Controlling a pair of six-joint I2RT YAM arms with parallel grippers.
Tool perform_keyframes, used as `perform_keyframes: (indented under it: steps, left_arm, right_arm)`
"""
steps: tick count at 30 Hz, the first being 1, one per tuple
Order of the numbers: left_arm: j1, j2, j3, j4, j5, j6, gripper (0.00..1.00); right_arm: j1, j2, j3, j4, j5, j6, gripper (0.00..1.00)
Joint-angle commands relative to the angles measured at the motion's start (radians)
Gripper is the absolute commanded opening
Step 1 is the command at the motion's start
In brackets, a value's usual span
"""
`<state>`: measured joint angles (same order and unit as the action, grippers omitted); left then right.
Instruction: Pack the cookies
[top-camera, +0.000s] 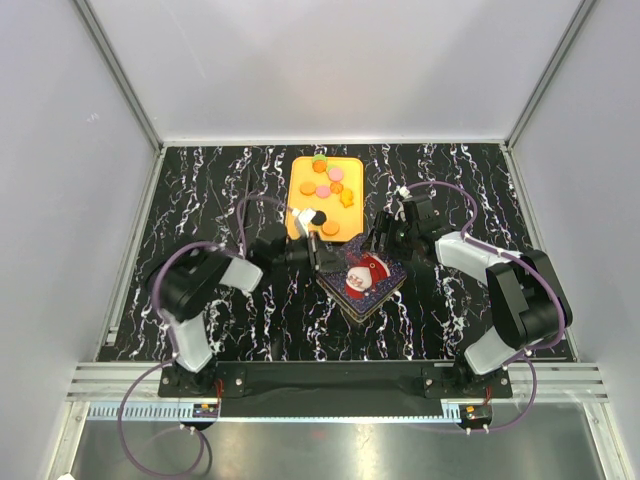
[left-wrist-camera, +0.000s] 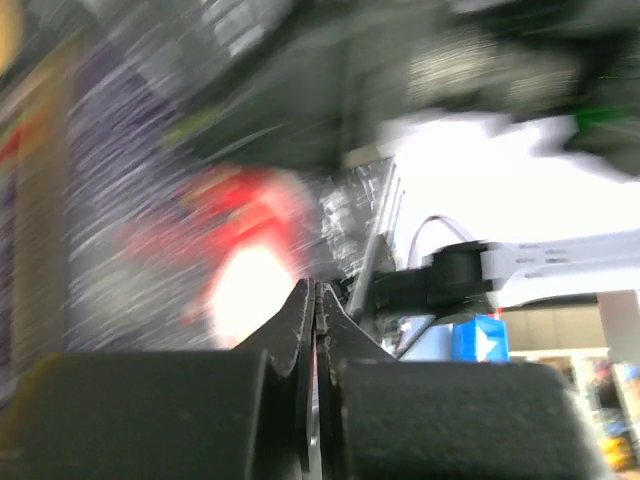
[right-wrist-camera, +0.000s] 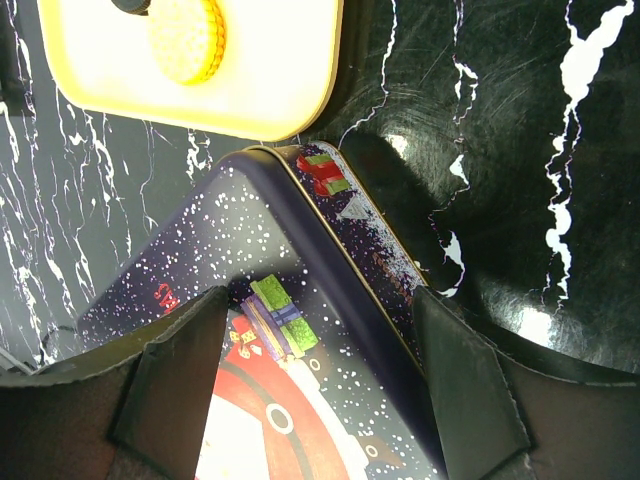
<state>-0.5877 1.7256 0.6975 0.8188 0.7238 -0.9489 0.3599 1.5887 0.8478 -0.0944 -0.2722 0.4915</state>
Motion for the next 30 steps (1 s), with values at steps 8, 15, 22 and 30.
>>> perform_keyframes:
  steps: [8,15,22,30]
  left_arm:
    - [0.048,0.2,-0.181,0.36,0.04,-0.134,0.0]
    - [0.048,-0.02,-0.06,-0.045,0.023,0.04,0.0]
    - [0.048,-0.155,0.072,-0.332,-0.021,0.147,0.0]
    - [0.046,-0.32,0.275,-0.807,-0.173,0.317,0.24]
  right_arm:
    - [0.01,0.022,-0.03,-0.065,0.053,-0.019,0.8]
    - [0.01,0.016,-0.029,-0.068,0.054,-0.013,0.8]
    - [0.01,-0.015,-0.006,-0.108,0.105,-0.016,0.81]
    - [-0.024,-0.162,0.066,-0.212,0.188,-0.004,0.88]
